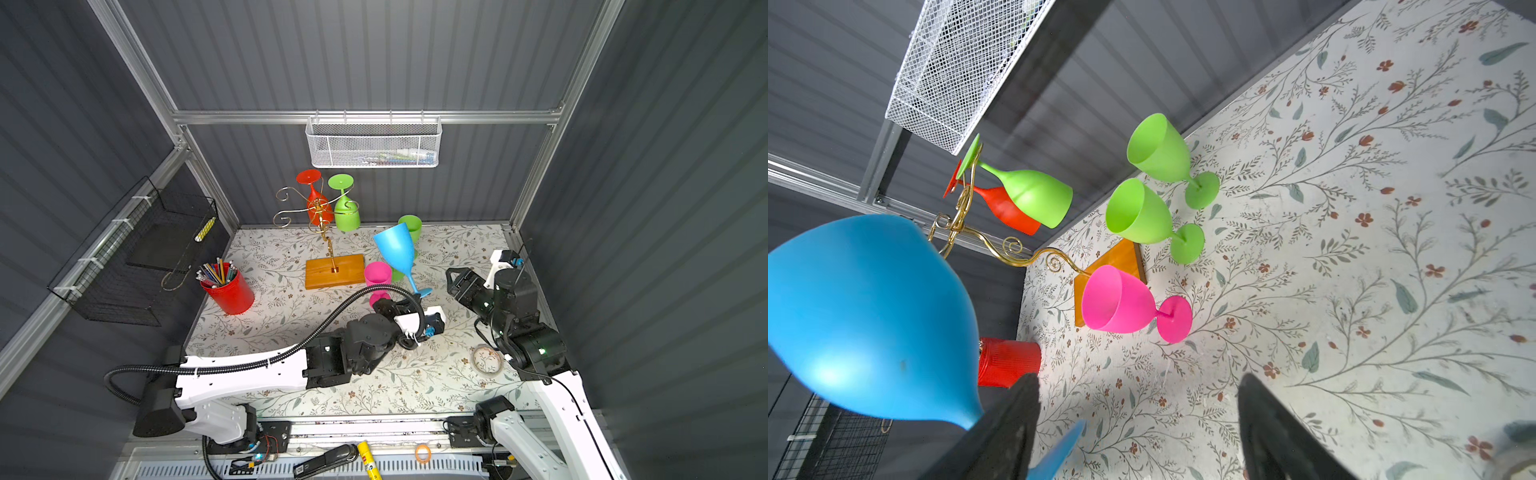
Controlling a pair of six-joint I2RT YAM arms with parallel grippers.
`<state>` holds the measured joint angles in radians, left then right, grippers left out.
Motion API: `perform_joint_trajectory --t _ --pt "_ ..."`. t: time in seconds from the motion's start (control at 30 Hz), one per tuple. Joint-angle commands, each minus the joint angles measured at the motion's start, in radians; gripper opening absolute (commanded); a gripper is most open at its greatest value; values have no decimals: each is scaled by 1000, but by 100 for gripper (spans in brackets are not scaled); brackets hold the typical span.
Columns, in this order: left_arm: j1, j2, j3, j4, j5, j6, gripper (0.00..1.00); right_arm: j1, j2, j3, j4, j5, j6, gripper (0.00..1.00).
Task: Take the wine glass off the wine glass rack
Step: 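Swing the blue glass toward the right gripper while the right gripper rises to meet it, then grasp the blue glass bowl with the right gripper while the left releases it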
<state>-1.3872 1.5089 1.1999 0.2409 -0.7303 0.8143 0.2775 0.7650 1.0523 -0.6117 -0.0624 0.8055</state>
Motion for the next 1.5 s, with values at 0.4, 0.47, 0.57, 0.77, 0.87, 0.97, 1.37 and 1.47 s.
perform_joint_trajectory --t 0.4,0.47,0.57,0.77,0.87,0.97,1.37,1.47 --pt "-65 256 -100 492 -195 414 0 -15 135 303 -181 34 -183 71" --pt "-67 301 -99 569 -216 472 0 -15 170 354 -214 45 -220 71" --pt "-68 387 -87 714 -251 576 0 -14 224 429 -265 39 -280 70" --pt "-69 545 -46 953 -283 753 0 -6 299 548 -349 85 -369 65" --pt "-69 587 -27 997 -294 778 0 5 342 608 -403 106 -405 63" --pt "-69 617 -24 1032 -298 798 0 37 392 644 -442 133 -433 61" --pt "-68 657 -31 1075 -304 817 0 243 550 761 -579 328 -488 55" --pt "-63 666 -32 1076 -308 816 0 266 584 797 -612 353 -496 51"
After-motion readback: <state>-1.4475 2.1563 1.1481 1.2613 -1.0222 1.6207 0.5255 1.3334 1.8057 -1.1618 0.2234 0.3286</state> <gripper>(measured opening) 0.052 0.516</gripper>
